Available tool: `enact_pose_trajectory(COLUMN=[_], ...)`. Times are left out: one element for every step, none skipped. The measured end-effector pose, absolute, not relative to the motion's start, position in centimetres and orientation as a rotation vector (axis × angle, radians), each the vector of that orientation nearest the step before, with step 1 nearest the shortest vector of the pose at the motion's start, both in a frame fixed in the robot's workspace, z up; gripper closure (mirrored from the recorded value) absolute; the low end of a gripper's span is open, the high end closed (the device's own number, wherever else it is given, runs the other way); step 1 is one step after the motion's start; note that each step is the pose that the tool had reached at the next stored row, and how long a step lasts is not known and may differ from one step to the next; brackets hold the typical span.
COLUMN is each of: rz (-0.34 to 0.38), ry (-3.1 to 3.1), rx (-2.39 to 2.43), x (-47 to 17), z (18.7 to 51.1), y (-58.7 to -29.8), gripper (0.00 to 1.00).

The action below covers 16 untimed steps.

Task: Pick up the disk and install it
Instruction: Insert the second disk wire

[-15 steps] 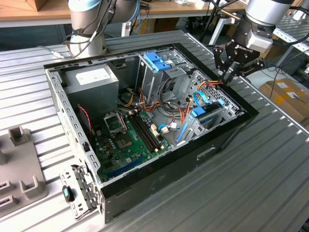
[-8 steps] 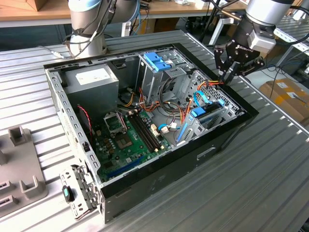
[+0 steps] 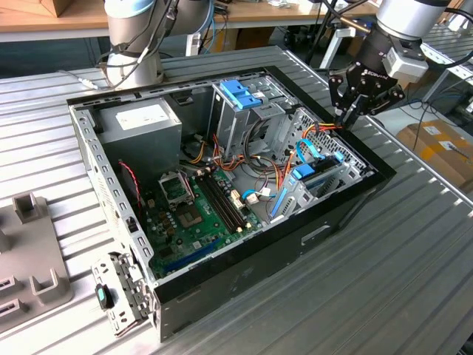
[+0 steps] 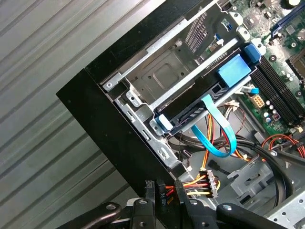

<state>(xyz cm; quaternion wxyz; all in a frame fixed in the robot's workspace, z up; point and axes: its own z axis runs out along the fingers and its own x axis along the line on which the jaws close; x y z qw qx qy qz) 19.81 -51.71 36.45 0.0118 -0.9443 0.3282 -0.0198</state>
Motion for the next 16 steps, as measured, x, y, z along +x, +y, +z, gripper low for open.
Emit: enact_pose_trajectory(rz=[-0.062, -0.062, -0.062, -0.062, -0.062, -0.062, -0.062, -0.062, -0.062, -0.062, -0.062, -0.062, -0.062, -0.062, -0.062, -0.062], ry=[1.023, 1.023, 1.023, 1.023, 1.023, 1.023, 1.022, 1.021, 1.02, 1.02, 1.02, 1.02, 1.02, 1.02, 1.02, 1.02], rx=[-2.945, -2.945, -2.945, -2.945, -2.945, -2.945, -2.945, -2.945, -2.946, -2.946, -2.946, -2.946, -2.946, -2.946, -2.946, -2.946], x=[19.81, 19.81, 19.81, 19.81, 19.81, 19.81, 19.81, 19.81, 19.81, 19.81, 19.81, 19.81, 19.81, 19.81, 19.81, 19.81], z=[36.45, 36.45, 36.45, 36.46, 36.46, 36.45, 36.46, 36.45, 36.46, 36.45, 36.5, 36.53, 36.54, 36.54, 36.54, 36.54], y=[-51.71, -51.7, -51.7, -51.7, -51.7, -51.7, -51.7, -51.7, -51.7, -51.69, -51.69, -51.69, -51.69, -51.69, -51.69, -51.69], gripper=[0.7, 0.7, 0.7, 0.7, 0.7, 0.7, 0.7, 0.7, 0.7, 0.7, 0.7, 0.7, 0.7, 0.7, 0.7, 0.7])
